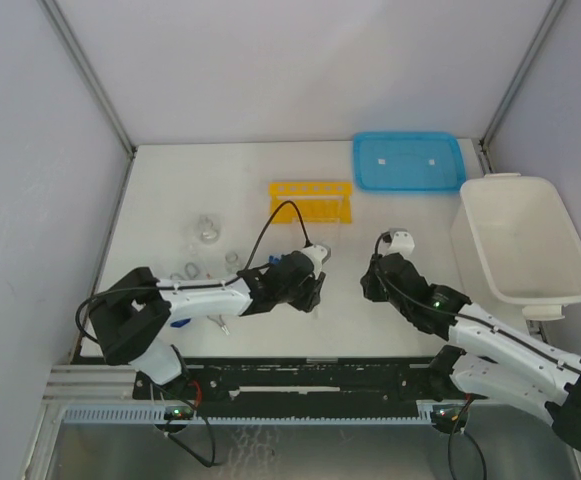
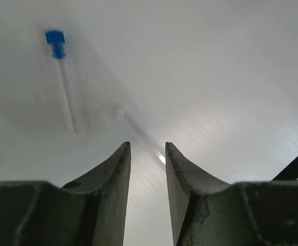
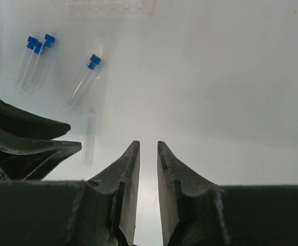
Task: Organize the chemistry lab equipment
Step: Pick up the test tube at the center of the board.
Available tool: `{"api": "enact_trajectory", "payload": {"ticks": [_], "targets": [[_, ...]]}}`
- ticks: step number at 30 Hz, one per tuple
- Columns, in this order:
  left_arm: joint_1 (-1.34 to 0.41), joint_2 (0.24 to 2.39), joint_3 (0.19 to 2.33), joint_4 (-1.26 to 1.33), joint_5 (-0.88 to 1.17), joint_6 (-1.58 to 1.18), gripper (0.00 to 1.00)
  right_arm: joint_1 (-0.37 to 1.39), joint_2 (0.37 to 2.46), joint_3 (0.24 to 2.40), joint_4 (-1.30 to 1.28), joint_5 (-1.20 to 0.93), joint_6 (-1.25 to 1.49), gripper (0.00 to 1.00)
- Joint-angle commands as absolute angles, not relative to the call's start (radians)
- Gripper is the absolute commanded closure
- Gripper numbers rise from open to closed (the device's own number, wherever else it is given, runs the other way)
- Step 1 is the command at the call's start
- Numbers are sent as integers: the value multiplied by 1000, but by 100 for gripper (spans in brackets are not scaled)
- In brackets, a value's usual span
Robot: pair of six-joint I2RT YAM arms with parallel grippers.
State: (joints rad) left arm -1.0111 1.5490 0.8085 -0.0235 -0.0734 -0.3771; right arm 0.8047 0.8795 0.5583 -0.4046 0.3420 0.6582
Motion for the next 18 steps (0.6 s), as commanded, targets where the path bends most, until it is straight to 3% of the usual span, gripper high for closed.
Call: {"api": "enact_trajectory", "payload": {"ticks": [1,18], "targets": [[-1006,1567,831,-86,-61,-504,60,800,830,573,-434,414,649,80],[-1040,1648,891,-120,-64,-637,60,764,770,546,-435,434,640,80]]}}
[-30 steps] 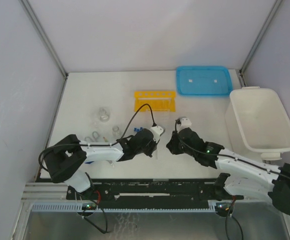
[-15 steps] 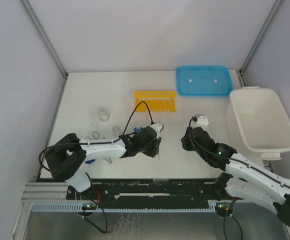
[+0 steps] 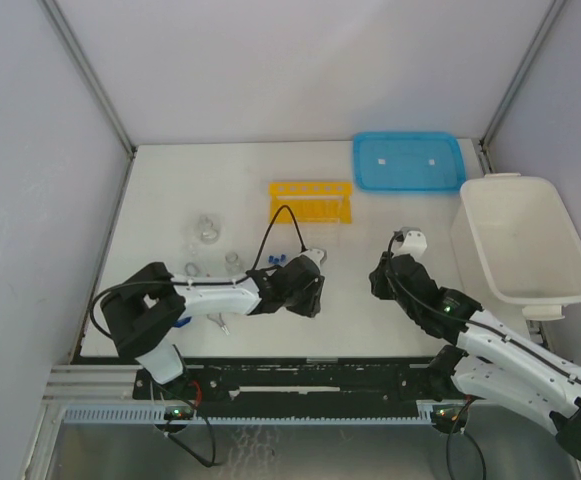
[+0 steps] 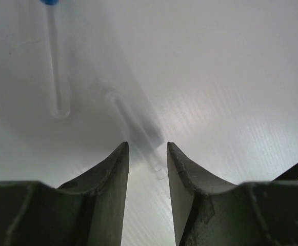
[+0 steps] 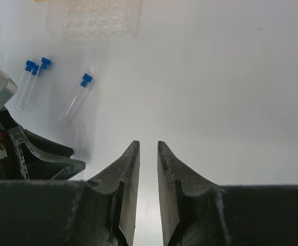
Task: Organize the chemistry lab equipment
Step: Pick up the test tube at the center of the board.
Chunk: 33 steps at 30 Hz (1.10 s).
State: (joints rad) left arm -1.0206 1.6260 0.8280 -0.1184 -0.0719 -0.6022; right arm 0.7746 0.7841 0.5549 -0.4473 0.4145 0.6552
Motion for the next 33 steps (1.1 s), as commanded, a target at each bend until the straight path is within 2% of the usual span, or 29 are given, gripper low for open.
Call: {"api": "enact_trajectory", "payload": {"ticks": [1,13,21,24,29,33], "targets": [[-1043,1652,894,-122,-66,-638,60,762,769,544,-432,431,639,80],[-1091,1715,921,-189,-124,-633,65,737,765,538,-417,407,631,80],[-1117,1748,958,-263,-172,-606,83,729,769,530,-407,394,631,80],[-1119,1743,957,-265,-185,-587,99,724,769,529,-404,390,632,80],[-1119,1678,930,-259,-250,-536,100,713,740,529,-403,367,624,80],[-1123,1565,856,-180,-274,-446,100,690,695,529,-348,212,563,80]]}}
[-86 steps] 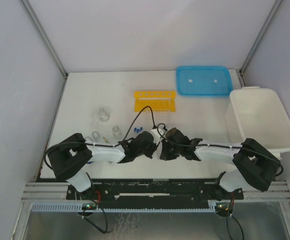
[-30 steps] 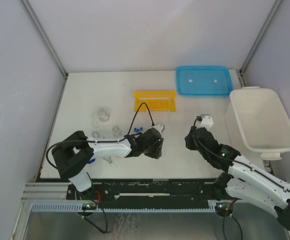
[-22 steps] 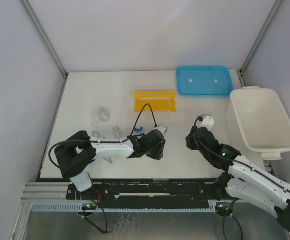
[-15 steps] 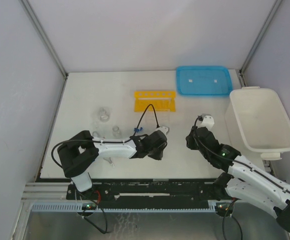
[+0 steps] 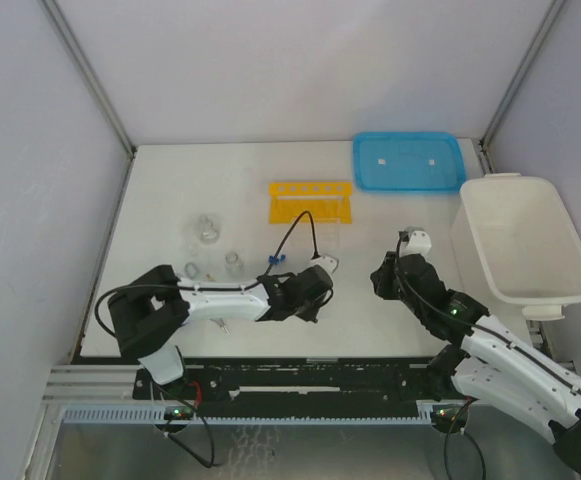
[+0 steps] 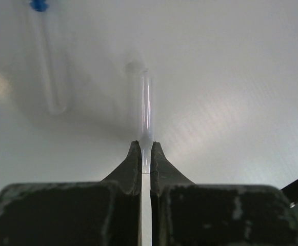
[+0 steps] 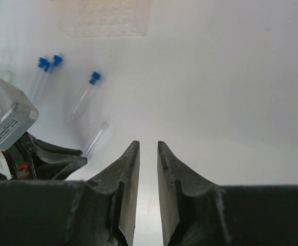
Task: Organize the chemistry lab equipment
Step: Pick up the test tube at the center of the board.
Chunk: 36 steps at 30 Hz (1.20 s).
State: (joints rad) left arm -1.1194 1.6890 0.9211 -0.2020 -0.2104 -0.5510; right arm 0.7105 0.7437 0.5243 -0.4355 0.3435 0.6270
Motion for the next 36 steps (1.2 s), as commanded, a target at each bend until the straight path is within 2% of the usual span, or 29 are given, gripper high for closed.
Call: {"api": "enact_trajectory", "payload": {"ticks": [1,6,12,14,18,36], "targets": [[-1123,1518,834,-160,-284,-427,100,680,681,532,-336,160,553,80],[-1127,1299,712,-40,-301,-334,100,605,683,581,-291,-154,532,76],[-1173,1071,630,46,-290,-220,99,568,824,651,-209,-556,539,72],[-1191,1034,627,46,-297,-197,99,568,876,662,-173,-627,551,70],[-1212,1002,625,40,-311,-181,100,583,919,683,-119,-677,571,68],[-1233,972,624,39,-328,-172,100,603,963,739,-117,-643,546,68]]}}
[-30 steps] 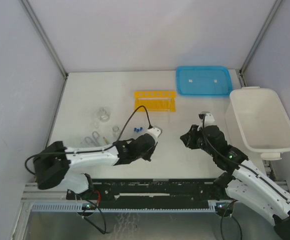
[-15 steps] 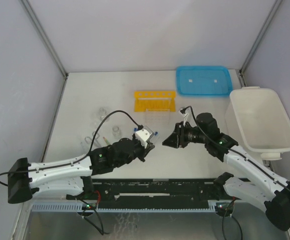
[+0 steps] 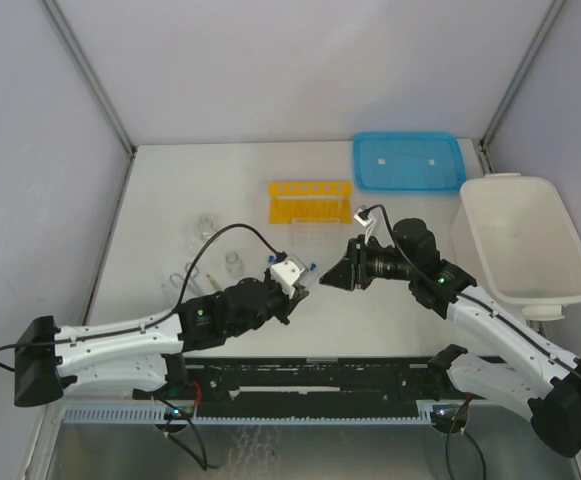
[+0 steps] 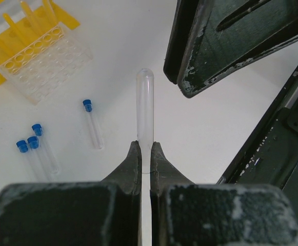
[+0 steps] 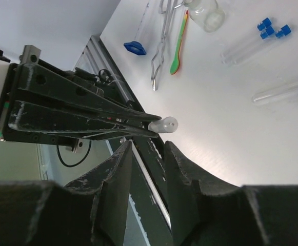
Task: Organize the chemistry lab equipment
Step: Pick up the test tube at the center of the board.
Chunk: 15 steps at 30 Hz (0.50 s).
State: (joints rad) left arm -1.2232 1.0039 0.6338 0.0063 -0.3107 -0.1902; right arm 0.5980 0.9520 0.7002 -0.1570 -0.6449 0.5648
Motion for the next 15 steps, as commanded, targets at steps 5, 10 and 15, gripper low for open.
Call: {"api": "enact_trajectory", "payload": {"ticks": [5,10,15], "targets": [[-1239,973,625,41,-326,-174,100,598,980,741,-107,-643,543,68],[-1247,984,627,48,-324,-177,100,597,989,746,-99,-647,543,68],[-1256,987,630,52,-322,-178,100,597,1004,748,-91,-649,543,68]]}}
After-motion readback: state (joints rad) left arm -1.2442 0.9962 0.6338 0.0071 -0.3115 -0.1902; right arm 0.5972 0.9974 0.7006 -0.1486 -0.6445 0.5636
